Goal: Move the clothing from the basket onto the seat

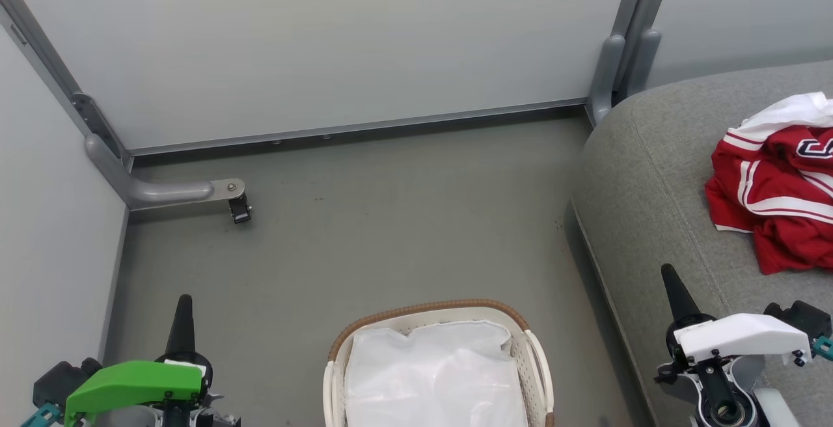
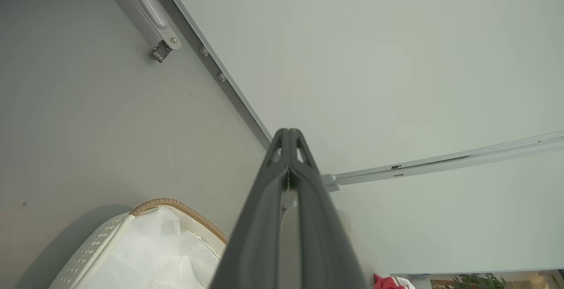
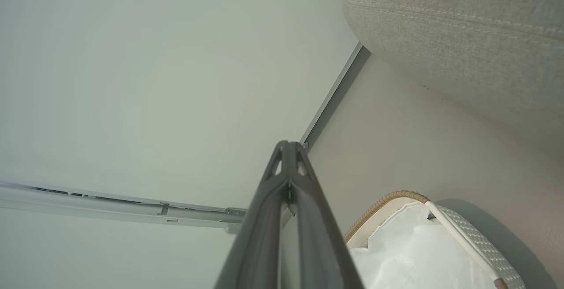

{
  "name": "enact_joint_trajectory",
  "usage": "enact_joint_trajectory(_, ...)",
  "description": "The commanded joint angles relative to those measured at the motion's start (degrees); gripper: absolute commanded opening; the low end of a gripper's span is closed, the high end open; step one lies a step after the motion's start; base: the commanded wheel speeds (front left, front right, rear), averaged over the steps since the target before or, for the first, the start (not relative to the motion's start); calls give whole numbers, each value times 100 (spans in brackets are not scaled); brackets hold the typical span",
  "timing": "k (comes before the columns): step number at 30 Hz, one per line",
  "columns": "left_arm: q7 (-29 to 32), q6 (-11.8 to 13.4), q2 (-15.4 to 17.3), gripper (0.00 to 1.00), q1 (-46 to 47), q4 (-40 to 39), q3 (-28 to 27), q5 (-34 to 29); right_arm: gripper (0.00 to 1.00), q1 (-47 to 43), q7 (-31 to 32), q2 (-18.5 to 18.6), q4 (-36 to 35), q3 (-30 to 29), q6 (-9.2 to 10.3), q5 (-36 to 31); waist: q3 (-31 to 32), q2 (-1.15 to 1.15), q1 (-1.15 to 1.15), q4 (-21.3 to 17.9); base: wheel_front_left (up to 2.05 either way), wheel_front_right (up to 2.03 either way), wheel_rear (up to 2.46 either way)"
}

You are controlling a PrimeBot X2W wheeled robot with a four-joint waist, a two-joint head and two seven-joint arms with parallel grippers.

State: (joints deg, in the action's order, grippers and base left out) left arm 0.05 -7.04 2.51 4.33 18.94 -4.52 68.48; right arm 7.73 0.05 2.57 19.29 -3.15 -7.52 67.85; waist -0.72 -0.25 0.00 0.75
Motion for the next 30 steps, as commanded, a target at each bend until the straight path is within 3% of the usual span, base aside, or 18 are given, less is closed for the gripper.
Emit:
enact_joint_trajectory(1, 44, -20, 41, 0, 155, -72, -34, 149, 0, 0, 47, 33, -85, -34, 3, 147, 1, 14, 0, -2, 0, 0, 0)
enact_joint_trajectory(30, 419, -48, 50, 0, 226, -321, -151, 1493, 0, -99, 418, 42, -349, -233, 3, 1531, 36, 20, 0, -41, 0, 0, 0)
